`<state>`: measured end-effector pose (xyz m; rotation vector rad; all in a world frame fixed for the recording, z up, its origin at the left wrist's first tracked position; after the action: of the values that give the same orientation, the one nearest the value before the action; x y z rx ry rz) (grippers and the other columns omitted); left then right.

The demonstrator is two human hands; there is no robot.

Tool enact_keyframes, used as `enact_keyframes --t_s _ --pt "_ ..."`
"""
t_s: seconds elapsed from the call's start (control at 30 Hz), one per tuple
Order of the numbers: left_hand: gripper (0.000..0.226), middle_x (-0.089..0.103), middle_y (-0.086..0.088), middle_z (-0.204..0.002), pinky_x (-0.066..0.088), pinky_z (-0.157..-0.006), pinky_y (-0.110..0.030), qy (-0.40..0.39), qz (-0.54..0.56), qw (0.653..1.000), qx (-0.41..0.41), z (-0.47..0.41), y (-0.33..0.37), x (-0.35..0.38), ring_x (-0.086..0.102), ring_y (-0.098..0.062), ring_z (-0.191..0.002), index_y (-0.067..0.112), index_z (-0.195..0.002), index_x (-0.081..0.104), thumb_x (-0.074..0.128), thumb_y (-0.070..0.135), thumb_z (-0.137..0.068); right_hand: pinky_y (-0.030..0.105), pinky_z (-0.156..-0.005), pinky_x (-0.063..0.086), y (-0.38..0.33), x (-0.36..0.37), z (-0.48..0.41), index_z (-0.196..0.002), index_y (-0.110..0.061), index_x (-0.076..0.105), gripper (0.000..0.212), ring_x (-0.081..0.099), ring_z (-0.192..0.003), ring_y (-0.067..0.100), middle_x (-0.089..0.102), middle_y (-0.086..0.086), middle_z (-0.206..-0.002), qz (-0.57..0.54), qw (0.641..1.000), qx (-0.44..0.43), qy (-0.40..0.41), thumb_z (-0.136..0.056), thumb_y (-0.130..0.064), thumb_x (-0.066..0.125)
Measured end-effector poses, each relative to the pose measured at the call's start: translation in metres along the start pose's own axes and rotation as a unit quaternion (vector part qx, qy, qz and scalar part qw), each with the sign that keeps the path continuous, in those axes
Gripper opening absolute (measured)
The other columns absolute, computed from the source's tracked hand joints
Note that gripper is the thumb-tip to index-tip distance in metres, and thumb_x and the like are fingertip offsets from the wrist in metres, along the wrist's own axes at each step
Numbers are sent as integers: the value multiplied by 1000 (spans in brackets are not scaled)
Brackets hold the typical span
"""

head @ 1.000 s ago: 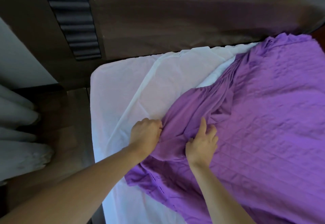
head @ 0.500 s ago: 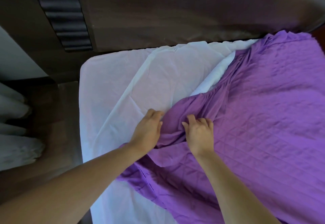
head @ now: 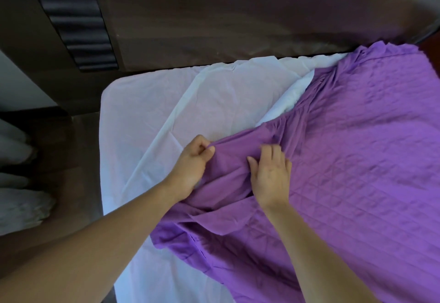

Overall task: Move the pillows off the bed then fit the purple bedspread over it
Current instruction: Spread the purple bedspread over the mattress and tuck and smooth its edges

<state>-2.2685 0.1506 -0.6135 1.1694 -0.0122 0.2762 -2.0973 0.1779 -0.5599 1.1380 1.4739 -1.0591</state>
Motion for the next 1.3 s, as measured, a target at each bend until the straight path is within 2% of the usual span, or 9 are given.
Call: enact_keyframes --t_s 0.2,0.33,0.43,0.63,0.73,0.8,0.93,1.13,1.3 --pt "28 44 -4 -73 39 -70 -26 78 296 952 -25 15 24 -30 42 -11 -67 15 -73 42 35 5 -99 46 -95 33 -50 -8 -44 -144 -19 34 59 40 -120 32 39 7 -146 36 986 -138 -85 -89 -23 57" --pt "27 46 -1 -74 37 -63 -23 132 251 959 -4 25 42 -56 40 -8 -65 17 -77 42 33 10 -101 40 -91 27 -88 -10 -62 -145 -25 31 56 39 -119 29 35 3 -148 72 964 -197 -165 -93 -22 50" --pt "28 43 1 -71 34 -58 -21 140 213 967 8 30 49 -78 36 -7 -62 19 -75 42 34 13 -101 39 -87 27 -109 -3 -71 -122 -25 53 31 44 -114 28 54 3 -129 116 945 -211 -221 -92 -19 48" --pt "21 57 1 -78 43 -70 -28 85 128 987 -43 38 38 -101 52 -12 -75 18 -79 56 48 28 -96 34 -63 37 -149 -26 -82 -85 -11 62 20 58 -64 30 60 8 -72 112 974 -199 -11 -67 -2 66" --pt "24 73 -7 -98 55 -84 -33 -28 91 992 -88 48 38 -89 68 -24 -94 12 -103 66 59 26 -87 37 -66 43 -172 -29 -83 -93 -10 64 25 59 -66 32 61 10 -82 81 970 -227 18 -69 -5 65" --pt "20 73 -9 -98 57 -80 -29 -10 99 991 -86 52 43 -94 68 -26 -95 11 -106 66 56 19 -90 38 -68 45 -181 -30 -84 -98 -9 63 26 61 -69 33 61 11 -89 88 973 -214 19 -73 -9 63" --pt "28 70 -9 -107 54 -77 -21 -3 304 951 -60 55 53 -113 67 -17 -97 7 -114 62 46 13 -92 40 -67 44 -190 -32 -84 -98 -8 60 29 57 -72 34 55 15 -101 116 983 -141 9 -74 -23 65" --pt "4 68 -4 -82 55 -64 -21 32 331 943 -22 69 61 -150 64 -13 -72 15 -85 58 55 15 -82 43 -80 40 -223 -30 -86 -100 -12 60 20 58 -80 32 61 11 -90 145 984 -94 -36 -80 -16 56" --pt "24 63 2 -76 50 -55 -17 126 306 942 57 85 53 -192 62 -7 -66 18 -84 51 52 -6 -82 40 -73 42 -269 -21 -83 -94 -11 65 22 61 -79 31 67 9 -82 110 982 -153 -9 -72 -11 65"
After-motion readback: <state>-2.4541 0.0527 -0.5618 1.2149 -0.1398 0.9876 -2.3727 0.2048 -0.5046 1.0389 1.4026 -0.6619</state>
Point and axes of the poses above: each hand's wrist, its own z-axis away from the middle knuckle, its own x-axis out of the palm, y = z × x, the point moved 6 cm from there along -z, towards the middle knuckle
